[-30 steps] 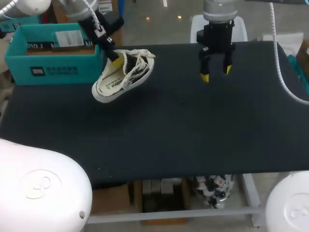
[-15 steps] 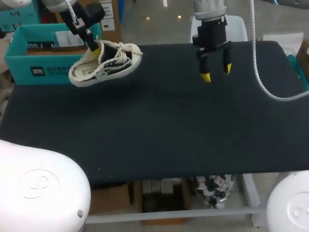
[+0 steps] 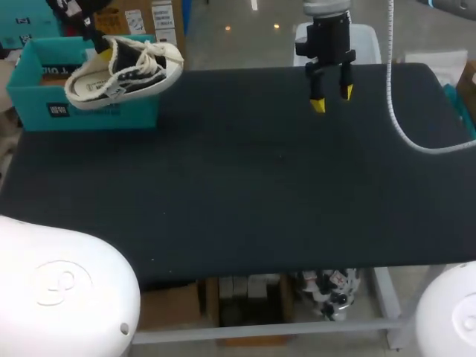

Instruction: Open the shoe tongue, take the insole out of the shoe, put the insole back into the shoe, and pack the shoe into the shoebox

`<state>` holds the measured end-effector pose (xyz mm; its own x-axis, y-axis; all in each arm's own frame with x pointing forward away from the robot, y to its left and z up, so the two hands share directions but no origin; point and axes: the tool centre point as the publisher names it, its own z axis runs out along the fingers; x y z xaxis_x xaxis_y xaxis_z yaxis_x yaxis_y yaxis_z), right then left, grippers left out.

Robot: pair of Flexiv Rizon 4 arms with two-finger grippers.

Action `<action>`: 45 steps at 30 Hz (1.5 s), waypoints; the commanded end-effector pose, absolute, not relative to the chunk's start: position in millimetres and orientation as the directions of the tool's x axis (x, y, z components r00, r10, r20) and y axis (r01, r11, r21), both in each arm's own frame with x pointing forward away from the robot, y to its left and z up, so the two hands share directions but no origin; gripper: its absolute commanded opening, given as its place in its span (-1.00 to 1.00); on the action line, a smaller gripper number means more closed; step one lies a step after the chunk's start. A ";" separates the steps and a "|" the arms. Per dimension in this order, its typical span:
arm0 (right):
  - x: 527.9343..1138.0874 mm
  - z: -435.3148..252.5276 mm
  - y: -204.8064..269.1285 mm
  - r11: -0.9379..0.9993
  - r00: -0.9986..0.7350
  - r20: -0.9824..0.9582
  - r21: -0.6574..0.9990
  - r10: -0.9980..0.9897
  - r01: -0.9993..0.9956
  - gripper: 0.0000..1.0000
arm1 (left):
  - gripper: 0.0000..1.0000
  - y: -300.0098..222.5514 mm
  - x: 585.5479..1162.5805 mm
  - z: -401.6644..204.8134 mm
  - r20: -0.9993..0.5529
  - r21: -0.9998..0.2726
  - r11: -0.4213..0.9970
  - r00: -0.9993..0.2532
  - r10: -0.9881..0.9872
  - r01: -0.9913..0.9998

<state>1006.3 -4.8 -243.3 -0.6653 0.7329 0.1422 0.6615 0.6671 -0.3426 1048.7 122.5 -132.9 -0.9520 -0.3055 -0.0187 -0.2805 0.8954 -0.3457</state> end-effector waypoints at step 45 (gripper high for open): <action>1002.1 -245.8 -13.6 0.889 -0.871 -0.174 0.080 0.459 0.452 1.00 | -1.00 264.6 1204.4 -193.9 0.201 -0.281 0.938 -0.968 -0.149 -0.203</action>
